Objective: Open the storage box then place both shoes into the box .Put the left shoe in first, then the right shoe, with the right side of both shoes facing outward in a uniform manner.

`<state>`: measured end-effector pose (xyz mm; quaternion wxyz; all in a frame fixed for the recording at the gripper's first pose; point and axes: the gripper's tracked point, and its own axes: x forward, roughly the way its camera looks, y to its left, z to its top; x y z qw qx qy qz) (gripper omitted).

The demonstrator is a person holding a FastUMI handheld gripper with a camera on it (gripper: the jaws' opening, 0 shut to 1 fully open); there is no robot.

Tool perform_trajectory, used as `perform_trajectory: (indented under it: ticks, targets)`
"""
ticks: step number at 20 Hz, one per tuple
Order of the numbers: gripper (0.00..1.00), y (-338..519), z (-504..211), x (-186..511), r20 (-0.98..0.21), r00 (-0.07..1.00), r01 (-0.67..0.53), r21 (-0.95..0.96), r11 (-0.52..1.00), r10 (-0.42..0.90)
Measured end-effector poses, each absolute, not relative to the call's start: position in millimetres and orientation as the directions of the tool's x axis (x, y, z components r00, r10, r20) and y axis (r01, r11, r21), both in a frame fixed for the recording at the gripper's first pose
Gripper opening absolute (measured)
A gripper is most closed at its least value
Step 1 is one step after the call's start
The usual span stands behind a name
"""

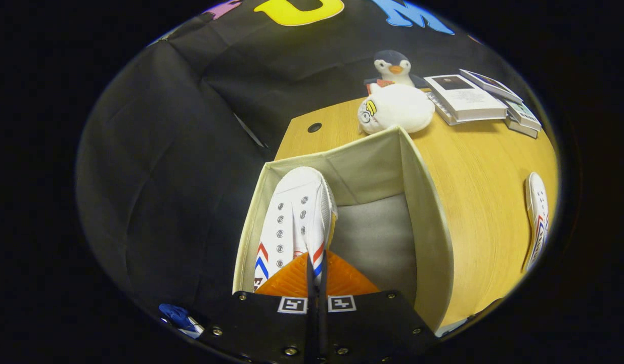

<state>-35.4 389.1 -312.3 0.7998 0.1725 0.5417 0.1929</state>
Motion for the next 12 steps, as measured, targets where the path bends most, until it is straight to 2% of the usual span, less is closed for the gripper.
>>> perform_trajectory:
  ticks: [1,3,4,7,12]
  targets:
    - [0.00,391.3,-313.9,-35.5,-0.796,0.335,-0.114,0.497,0.860,0.504]
    - [0.11,404.1,-310.2,-37.8,-0.762,0.315,-0.128,0.557,0.821,0.566]
    - [0.36,407.4,-304.9,-35.1,-0.744,0.326,-0.135,0.574,0.808,0.583]
    - [1.00,394.2,-292.3,-28.4,-0.749,0.367,-0.191,0.520,0.832,0.552]
    - [0.98,364.7,-249.6,-15.2,-0.698,0.453,-0.291,0.473,0.832,0.555]
